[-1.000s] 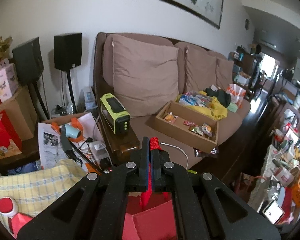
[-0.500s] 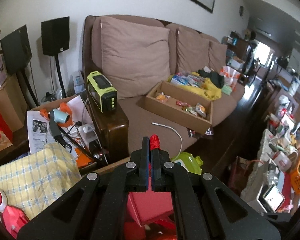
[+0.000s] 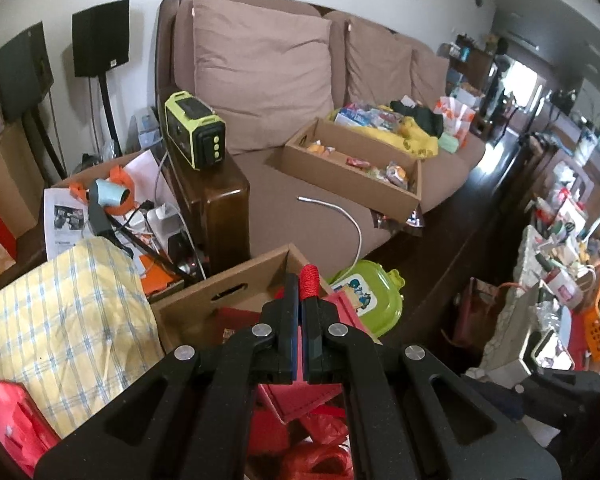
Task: Organize objects
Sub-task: 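Lower the red gift bag into the cardboard box and open the right gripper, then withdraw both grippers from the box and turn back to the plaid table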
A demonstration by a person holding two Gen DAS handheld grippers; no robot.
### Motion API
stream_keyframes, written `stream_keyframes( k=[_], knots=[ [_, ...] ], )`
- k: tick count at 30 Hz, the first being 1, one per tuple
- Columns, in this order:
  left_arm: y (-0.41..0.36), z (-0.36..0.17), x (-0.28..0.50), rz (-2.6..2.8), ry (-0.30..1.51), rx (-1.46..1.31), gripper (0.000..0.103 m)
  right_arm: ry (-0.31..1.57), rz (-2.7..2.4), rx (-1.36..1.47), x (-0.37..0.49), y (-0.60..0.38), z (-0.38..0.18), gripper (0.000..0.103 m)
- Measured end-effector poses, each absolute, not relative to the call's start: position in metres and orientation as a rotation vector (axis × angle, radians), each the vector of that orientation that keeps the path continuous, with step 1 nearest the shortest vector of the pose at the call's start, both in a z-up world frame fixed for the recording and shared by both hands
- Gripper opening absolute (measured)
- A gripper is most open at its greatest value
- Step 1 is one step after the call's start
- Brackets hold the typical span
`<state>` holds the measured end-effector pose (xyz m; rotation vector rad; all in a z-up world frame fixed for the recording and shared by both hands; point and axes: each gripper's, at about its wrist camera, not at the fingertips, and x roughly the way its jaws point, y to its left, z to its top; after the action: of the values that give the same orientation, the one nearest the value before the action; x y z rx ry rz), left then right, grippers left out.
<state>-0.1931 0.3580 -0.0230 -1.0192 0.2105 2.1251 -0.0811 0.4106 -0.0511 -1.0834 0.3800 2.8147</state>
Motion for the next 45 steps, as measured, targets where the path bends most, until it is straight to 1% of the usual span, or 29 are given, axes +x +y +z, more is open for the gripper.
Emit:
stream_keyframes(
  k=[5, 9, 13, 14, 15, 16, 17, 18, 19, 20, 21, 22, 23, 24, 25, 27, 28, 31, 33, 34, 35, 39, 42, 45],
  knots=[
    [0.349, -0.030, -0.193, 2.102, 0.200, -1.046, 0.001, 0.388, 2.821, -1.102, -0.083, 0.409, -0.056, 0.011],
    [0.349, -0.045, -0.190, 2.085, 0.254, -1.078, 0.001, 0.381, 2.818, -1.134, -0.086, 0.407, -0.060, 0.011],
    [0.342, -0.056, -0.185, 2.066, 0.243, -1.110, 0.001, 0.373, 2.811, -1.148, -0.087, 0.406, -0.062, 0.011],
    [0.341, -0.057, -0.184, 2.064, 0.242, -1.116, 0.001, 0.369, 2.809, -1.148, -0.087, 0.406, -0.061, 0.013],
    [0.338, -0.057, -0.182, 2.061, 0.244, -1.124, 0.002, 0.367, 2.808, -1.149, -0.087, 0.406, -0.061, 0.018],
    [0.336, -0.056, -0.182, 2.064, 0.246, -1.132, 0.003, 0.365, 2.804, -1.147, -0.087, 0.407, -0.061, 0.021],
    [0.334, -0.056, -0.181, 2.068, 0.246, -1.139, 0.007, 0.362, 2.800, -1.145, -0.087, 0.407, -0.061, 0.025],
    [0.331, -0.054, -0.181, 2.071, 0.242, -1.150, 0.010, 0.358, 2.796, -1.147, -0.086, 0.407, -0.061, 0.027],
    [0.329, -0.053, -0.180, 2.075, 0.238, -1.154, 0.016, 0.355, 2.792, -1.149, -0.086, 0.407, -0.061, 0.027],
    [0.326, -0.050, -0.180, 2.083, 0.231, -1.156, 0.024, 0.354, 2.791, -1.152, -0.086, 0.407, -0.061, 0.029],
    [0.321, -0.047, -0.180, 2.093, 0.222, -1.156, 0.029, 0.351, 2.788, -1.155, -0.086, 0.407, -0.060, 0.034],
    [0.319, -0.045, -0.181, 2.095, 0.217, -1.161, 0.042, 0.338, 2.782, -1.163, -0.086, 0.407, -0.060, 0.036],
    [0.316, -0.043, -0.182, 2.092, 0.211, -1.174, 0.058, 0.320, 2.775, -1.166, -0.086, 0.406, -0.059, 0.041],
    [0.312, -0.042, -0.183, 2.087, 0.208, -1.192, 0.063, 0.306, 2.772, -1.162, -0.085, 0.406, -0.058, 0.046],
    [0.308, -0.039, -0.183, 2.091, 0.204, -1.194, 0.064, 0.288, 2.767, -1.144, -0.083, 0.406, -0.055, 0.048],
    [0.296, -0.030, -0.181, 2.113, 0.190, -1.174, 0.065, 0.285, 2.761, -1.121, -0.080, 0.408, -0.051, 0.056],
    [0.292, -0.027, -0.181, 2.118, 0.187, -1.170, 0.066, 0.290, 2.761, -1.106, -0.078, 0.410, -0.048, 0.057],
    [0.273, -0.014, -0.180, 2.143, 0.158, -1.162, 0.066, 0.311, 2.774, -1.057, -0.069, 0.411, -0.036, 0.065],
    [0.261, -0.004, -0.178, 2.161, 0.132, -1.156, 0.070, 0.313, 2.786, -1.030, -0.066, 0.410, -0.029, 0.070],
    [0.254, 0.001, -0.177, 2.171, 0.118, -1.151, 0.074, 0.308, 2.795, -1.017, -0.064, 0.408, -0.025, 0.071],
    [0.244, 0.008, -0.174, 2.186, 0.100, -1.138, 0.077, 0.301, 2.803, -1.005, -0.062, 0.406, -0.021, 0.072],
    [0.206, 0.031, -0.162, 2.252, 0.083, -1.082, 0.079, 0.267, 2.834, -0.971, -0.056, 0.397, -0.008, 0.077],
    [0.162, 0.049, -0.153, 2.381, 0.065, -1.028, 0.084, 0.246, 2.848, -0.959, -0.054, 0.391, -0.002, 0.078],
    [0.114, 0.064, -0.149, 2.514, 0.026, -0.999, 0.085, 0.253, 2.862, -0.947, -0.052, 0.387, 0.002, 0.078]
  ],
)
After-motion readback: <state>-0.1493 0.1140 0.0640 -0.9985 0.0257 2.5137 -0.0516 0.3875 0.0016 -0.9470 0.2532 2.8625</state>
